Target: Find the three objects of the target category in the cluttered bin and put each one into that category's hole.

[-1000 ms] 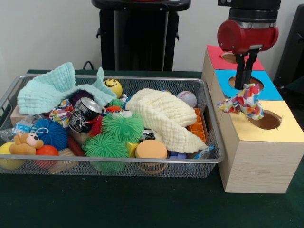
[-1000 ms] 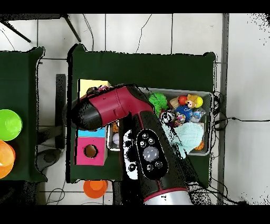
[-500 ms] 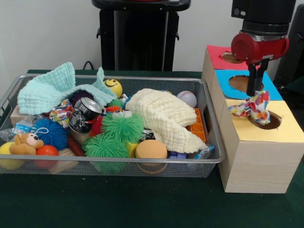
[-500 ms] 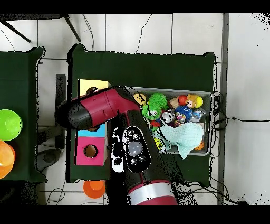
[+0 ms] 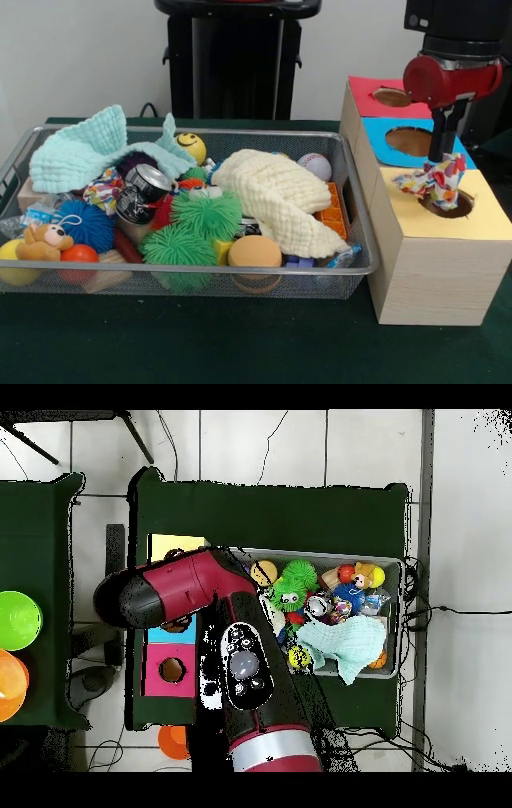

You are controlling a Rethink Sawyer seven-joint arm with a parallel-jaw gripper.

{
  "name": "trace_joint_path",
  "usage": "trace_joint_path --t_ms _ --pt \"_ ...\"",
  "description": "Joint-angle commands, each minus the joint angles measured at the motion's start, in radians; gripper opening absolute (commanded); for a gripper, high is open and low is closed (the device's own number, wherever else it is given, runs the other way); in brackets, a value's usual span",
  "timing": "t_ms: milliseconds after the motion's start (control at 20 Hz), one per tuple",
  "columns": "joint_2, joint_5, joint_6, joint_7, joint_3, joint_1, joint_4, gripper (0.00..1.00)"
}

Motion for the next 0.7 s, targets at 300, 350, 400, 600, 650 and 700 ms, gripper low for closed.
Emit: trace_joint_path --t_ms 300,350,400,600,650,700 --pt "0.103 -0.007 -0.092 0.223 -0.100 0.019 -0.029 0.00" --pt "0.105 -0.004 -0.096 0.218 -0.103 0.020 -0.031 0.00" --pt "0.107 -0.002 -0.102 0.215 -0.106 0.021 -0.031 0.00" --pt "0.117 0.018 -0.119 0.209 -0.109 0.023 -0.029 0.00" --pt "0.118 0.025 -0.115 0.206 -0.107 0.023 -0.033 0.00" --pt "0.121 0.033 -0.116 0.204 -0.103 0.023 -0.029 0.00"
